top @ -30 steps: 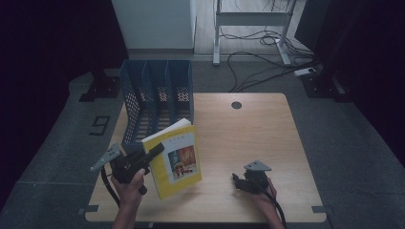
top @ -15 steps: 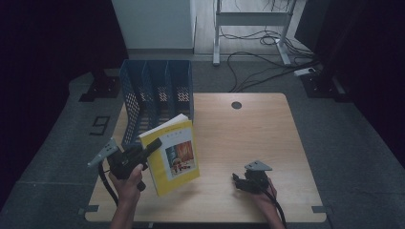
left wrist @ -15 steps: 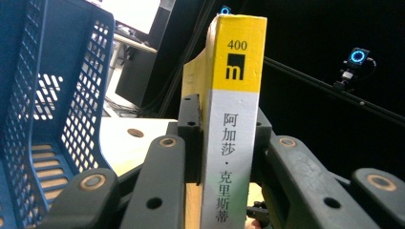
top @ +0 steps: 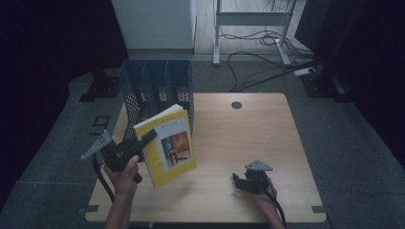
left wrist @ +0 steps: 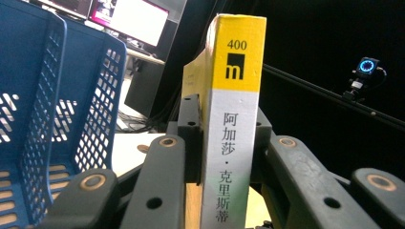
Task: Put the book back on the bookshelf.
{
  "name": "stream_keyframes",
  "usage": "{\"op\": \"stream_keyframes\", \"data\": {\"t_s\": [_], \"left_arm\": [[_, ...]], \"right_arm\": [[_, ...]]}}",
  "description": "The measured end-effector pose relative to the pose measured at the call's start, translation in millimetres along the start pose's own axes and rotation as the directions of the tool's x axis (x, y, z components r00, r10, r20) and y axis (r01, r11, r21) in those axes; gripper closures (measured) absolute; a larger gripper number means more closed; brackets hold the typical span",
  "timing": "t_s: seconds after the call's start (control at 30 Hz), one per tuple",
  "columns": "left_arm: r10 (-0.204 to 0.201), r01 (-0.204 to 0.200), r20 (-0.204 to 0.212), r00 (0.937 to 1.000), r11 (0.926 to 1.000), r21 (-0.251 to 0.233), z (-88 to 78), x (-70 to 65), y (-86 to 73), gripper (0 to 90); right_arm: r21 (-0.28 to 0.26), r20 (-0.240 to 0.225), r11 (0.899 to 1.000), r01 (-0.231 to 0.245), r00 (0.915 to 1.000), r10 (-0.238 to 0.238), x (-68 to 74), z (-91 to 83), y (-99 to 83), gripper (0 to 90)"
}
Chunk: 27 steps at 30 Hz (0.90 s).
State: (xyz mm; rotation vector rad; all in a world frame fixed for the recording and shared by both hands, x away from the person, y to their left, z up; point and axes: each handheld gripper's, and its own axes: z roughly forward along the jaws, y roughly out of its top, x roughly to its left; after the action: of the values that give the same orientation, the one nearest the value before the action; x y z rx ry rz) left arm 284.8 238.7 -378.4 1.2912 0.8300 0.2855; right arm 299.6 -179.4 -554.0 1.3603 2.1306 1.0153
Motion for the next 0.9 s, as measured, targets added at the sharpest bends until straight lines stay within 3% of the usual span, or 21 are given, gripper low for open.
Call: {"op": "stream_keyframes", "data": {"t_s": [0.33, 0.67, 0.9], "left_arm": [[-0.011, 0.011, -0.036, 0.9993, 0.9999, 0.006, 4.6, 4.6, 3.5, 75.3], [0.001, -0.001, -0.065, 0.9979, 1.0, 0.001, 15.0, 2.9, 10.1, 75.3], [-0.009, 0.009, -0.091, 0.9958, 1.0, -0.003, 21.7, 11.2, 14.2, 75.3]], "right_arm": [[-0.006, -0.019, 1.0, -0.023, 0.9995, 0.023, -2.6, -0.7, -0.3, 28.2], [-0.001, -0.01, 1.0, -0.004, 0.9999, 0.004, -1.1, -0.9, -0.8, 27.2], [0.001, -0.008, 1.0, -0.005, 1.0, 0.005, -0.5, -0.9, -0.7, 27.2]]}}
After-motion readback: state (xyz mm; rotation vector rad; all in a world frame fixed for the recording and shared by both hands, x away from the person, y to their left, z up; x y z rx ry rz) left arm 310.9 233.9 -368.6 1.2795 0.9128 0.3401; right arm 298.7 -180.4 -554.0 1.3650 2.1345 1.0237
